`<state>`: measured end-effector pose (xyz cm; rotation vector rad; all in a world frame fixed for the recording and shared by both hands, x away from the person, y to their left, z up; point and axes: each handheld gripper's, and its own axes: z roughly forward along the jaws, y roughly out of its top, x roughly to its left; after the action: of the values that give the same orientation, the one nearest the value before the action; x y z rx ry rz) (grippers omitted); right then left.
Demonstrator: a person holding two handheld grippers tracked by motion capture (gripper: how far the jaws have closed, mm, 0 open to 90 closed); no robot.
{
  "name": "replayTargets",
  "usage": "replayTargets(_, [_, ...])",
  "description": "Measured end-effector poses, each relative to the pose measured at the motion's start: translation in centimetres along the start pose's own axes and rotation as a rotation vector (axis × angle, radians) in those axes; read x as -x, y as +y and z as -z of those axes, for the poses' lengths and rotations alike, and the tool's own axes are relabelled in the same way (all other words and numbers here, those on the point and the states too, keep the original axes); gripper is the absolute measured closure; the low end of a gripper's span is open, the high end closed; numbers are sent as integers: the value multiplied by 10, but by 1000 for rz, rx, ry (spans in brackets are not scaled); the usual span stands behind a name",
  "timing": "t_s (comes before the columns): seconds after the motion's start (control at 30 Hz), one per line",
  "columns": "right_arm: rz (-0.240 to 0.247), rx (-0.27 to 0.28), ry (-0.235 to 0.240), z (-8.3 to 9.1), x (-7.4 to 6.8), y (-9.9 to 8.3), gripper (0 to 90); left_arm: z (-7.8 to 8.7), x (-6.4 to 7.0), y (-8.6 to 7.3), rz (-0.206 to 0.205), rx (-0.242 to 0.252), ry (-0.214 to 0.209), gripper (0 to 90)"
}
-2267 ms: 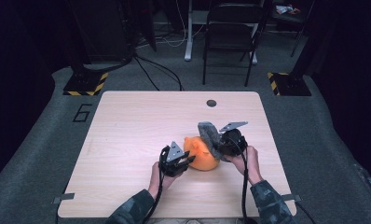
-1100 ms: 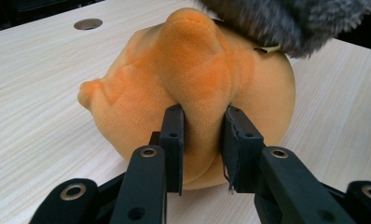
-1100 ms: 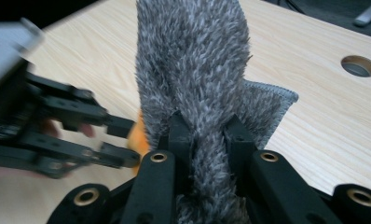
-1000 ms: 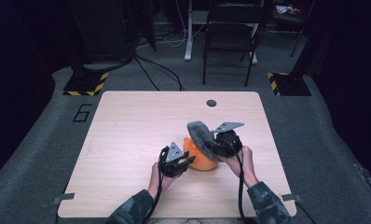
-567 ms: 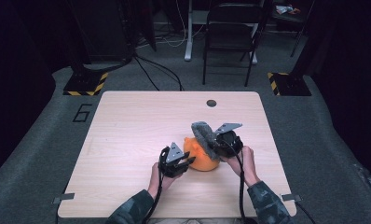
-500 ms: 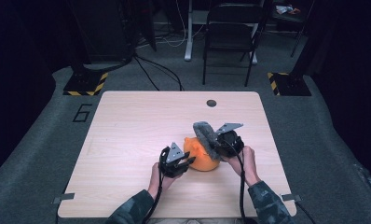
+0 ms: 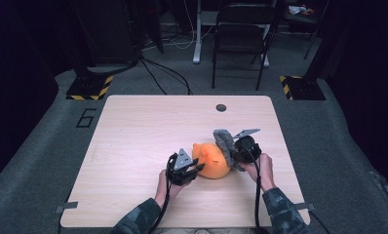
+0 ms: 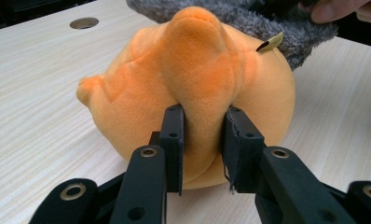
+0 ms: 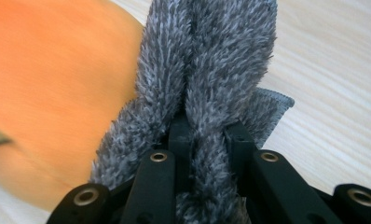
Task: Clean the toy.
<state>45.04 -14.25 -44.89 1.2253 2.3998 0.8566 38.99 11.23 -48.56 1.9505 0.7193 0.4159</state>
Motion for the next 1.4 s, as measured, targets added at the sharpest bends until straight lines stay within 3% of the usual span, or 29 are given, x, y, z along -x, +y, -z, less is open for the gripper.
replayTargets(0.2, [-22, -100, -31, -17, 13, -10, 772, 0, -1, -1, 18, 4, 2, 714])
replayTargets(0.3, [-29, -117, -35, -19, 15, -12, 772, 1, -1, 0, 13, 2, 1, 715])
replayTargets(0.4, [-29, -93, -38, -12, 16, -8, 773, 1, -2, -1, 27, 10, 2, 715])
replayTargets(0.57, [-34, 3, -8, 9, 13, 3, 773, 1, -4, -1, 22, 7, 8, 716])
replayTargets(0.77, [3, 111, 28, 42, -8, 21, 773, 1, -4, -1, 31, 8, 6, 715])
replayTargets(0.83, [13, 118, 36, 45, -11, 23, 773, 1, -5, -1, 34, 7, 5, 714])
replayTargets(0.9, [49, 112, 59, 52, -23, 29, 773, 1, -6, -1, 40, 11, 9, 712])
replayTargets(1.1, [83, 18, 49, 37, -33, 27, 773, 1, -6, -1, 47, 10, 12, 694])
replayTargets(1.4, [39, 41, 16, 14, -23, 15, 772, 4, -3, 5, -13, -34, 40, 451])
